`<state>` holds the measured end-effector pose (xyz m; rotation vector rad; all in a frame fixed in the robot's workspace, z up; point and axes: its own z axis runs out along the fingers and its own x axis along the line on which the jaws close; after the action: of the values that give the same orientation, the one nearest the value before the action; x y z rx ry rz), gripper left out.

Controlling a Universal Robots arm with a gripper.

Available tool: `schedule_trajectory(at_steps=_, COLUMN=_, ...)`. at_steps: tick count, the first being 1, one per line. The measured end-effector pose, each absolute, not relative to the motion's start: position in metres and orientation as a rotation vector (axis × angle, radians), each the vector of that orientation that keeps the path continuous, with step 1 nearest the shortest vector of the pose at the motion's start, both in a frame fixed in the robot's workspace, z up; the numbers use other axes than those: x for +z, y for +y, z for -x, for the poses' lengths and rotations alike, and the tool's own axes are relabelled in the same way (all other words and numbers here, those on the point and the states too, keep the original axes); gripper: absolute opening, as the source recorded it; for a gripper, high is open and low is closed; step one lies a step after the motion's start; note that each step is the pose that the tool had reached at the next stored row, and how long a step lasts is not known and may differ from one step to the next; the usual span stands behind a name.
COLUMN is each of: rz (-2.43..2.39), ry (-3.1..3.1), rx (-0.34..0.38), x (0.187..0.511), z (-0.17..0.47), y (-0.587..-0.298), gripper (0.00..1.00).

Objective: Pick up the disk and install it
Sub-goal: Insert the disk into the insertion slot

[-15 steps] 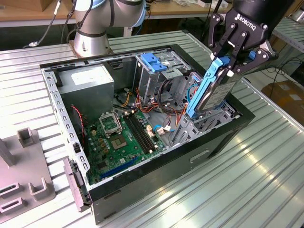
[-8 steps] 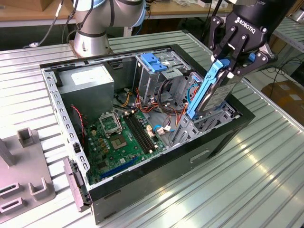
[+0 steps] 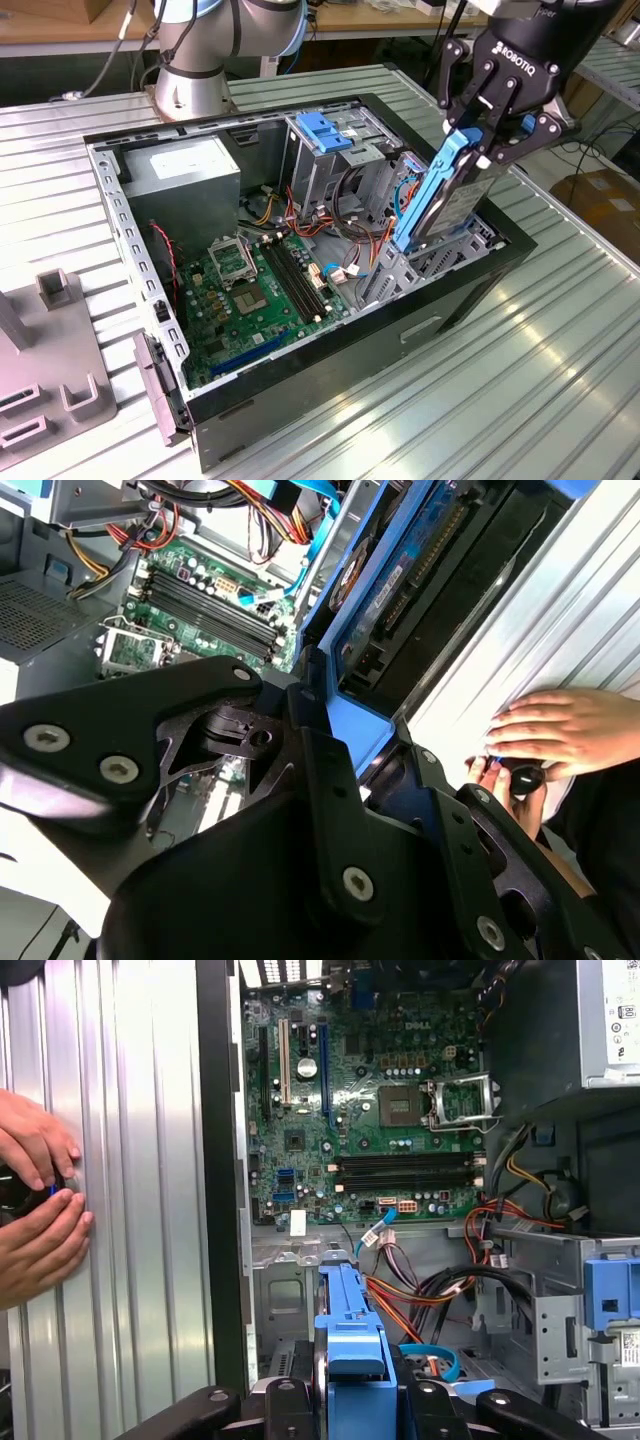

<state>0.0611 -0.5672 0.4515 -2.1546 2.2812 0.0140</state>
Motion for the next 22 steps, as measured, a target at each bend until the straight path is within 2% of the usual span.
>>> schedule_trajectory(at_steps=22, rz=2.155, ry=2.281, rx=0.014, x=0.4434, z=-0.0621, y=-0.5672, gripper=0.37)
